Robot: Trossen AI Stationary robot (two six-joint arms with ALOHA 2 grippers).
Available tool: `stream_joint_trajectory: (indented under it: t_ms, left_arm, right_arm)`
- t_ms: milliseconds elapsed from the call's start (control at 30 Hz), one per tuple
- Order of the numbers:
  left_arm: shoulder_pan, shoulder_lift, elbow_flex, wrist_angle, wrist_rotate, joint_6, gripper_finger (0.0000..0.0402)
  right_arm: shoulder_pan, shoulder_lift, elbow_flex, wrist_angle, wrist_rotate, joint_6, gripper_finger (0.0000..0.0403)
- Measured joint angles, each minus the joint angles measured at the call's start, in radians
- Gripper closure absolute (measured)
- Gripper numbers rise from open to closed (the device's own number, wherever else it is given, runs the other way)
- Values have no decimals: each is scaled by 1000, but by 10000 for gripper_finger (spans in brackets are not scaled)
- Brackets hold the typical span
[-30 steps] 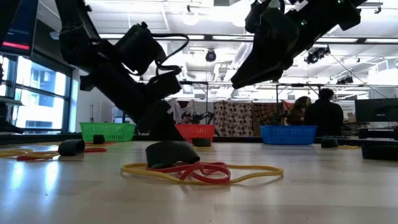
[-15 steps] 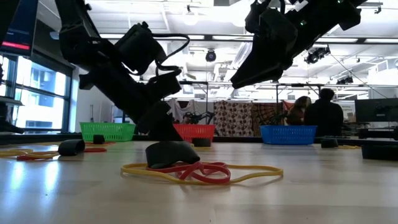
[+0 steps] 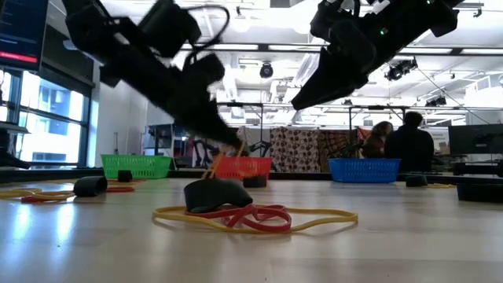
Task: Sort rubber bands into baskets
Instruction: Put the yellow rubber band into the blue bin
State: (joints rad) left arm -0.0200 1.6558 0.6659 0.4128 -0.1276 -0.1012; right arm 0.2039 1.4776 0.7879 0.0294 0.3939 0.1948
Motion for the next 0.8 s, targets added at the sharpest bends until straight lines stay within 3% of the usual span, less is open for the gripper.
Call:
stream_joint_trajectory:
  t_ms: [467, 800]
  left_arm:
    - [0, -52, 1, 90, 120, -36, 401]
    - [-1, -52, 2, 110, 130, -38, 401]
  right_arm:
    - [0, 158, 0, 265, 29, -298, 236]
    - [-7, 243, 0, 406, 155, -406, 235]
